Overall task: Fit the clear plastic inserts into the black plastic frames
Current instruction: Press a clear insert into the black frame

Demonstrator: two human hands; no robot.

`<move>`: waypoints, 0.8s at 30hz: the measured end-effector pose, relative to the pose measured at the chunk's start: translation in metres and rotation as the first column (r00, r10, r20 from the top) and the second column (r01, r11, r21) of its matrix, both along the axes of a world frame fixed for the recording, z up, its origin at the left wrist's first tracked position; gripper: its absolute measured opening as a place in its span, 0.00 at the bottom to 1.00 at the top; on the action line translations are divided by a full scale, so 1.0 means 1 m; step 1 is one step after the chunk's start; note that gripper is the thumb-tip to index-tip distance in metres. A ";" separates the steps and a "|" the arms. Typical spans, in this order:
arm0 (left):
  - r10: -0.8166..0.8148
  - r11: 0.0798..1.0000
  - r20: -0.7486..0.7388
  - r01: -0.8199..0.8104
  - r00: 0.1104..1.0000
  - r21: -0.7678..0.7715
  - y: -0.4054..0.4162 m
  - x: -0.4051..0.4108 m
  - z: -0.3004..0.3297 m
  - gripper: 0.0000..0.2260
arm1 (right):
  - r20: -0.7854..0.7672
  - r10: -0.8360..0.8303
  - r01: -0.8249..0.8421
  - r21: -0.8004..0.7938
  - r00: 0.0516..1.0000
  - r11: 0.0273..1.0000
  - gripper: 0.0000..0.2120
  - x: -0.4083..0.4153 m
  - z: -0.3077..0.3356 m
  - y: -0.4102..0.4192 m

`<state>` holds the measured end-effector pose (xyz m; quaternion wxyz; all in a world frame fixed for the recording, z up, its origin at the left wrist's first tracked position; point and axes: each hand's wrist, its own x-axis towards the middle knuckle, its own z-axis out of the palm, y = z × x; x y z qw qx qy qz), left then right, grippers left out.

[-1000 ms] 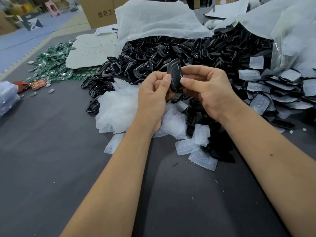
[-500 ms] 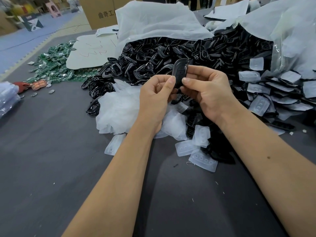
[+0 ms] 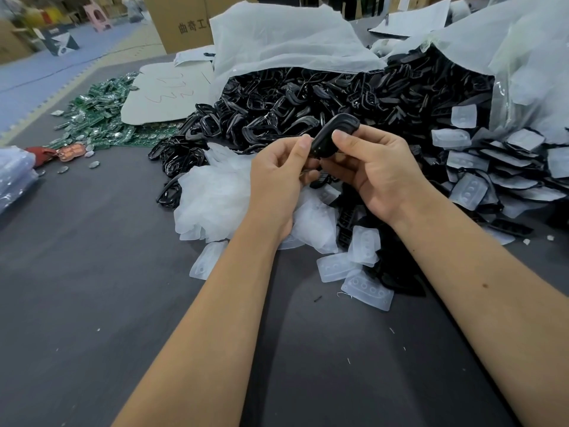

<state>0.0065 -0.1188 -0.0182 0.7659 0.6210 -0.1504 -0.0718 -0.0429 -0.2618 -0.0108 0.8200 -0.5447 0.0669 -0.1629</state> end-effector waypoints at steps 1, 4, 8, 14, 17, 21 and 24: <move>0.010 1.000 -0.008 -0.010 1.000 -0.014 0.000 0.001 0.000 0.06 | -0.002 -0.013 0.013 0.025 1.000 1.000 0.09 0.000 0.000 0.000; 0.035 0.999 0.008 -0.034 0.999 -0.003 0.000 0.001 -0.001 0.04 | -0.015 -0.017 0.018 0.077 1.000 0.997 0.06 0.001 0.000 0.002; 0.057 0.998 0.008 -0.057 0.998 0.008 -0.002 -0.001 -0.001 0.04 | -0.031 0.017 -0.014 0.105 0.999 0.994 0.02 0.002 0.000 0.002; 0.061 0.997 0.003 -0.061 0.998 0.042 -0.003 0.000 0.001 0.06 | -0.045 0.047 -0.041 0.115 0.998 0.992 0.05 0.002 -0.003 0.002; 0.046 0.997 0.004 -0.047 0.999 0.054 -0.004 -0.002 0.002 0.07 | -0.058 0.060 -0.052 0.129 0.997 0.990 0.05 0.003 -0.003 0.000; 0.041 0.999 0.022 -0.042 0.999 0.032 -0.005 -0.003 0.002 0.06 | -0.057 0.075 -0.067 0.132 0.996 0.989 0.06 0.003 -0.001 0.000; 0.058 0.998 0.025 -0.057 0.998 -0.009 -0.004 -0.003 0.001 0.03 | -0.058 0.080 -0.072 0.136 0.995 0.988 0.07 0.003 -0.002 0.001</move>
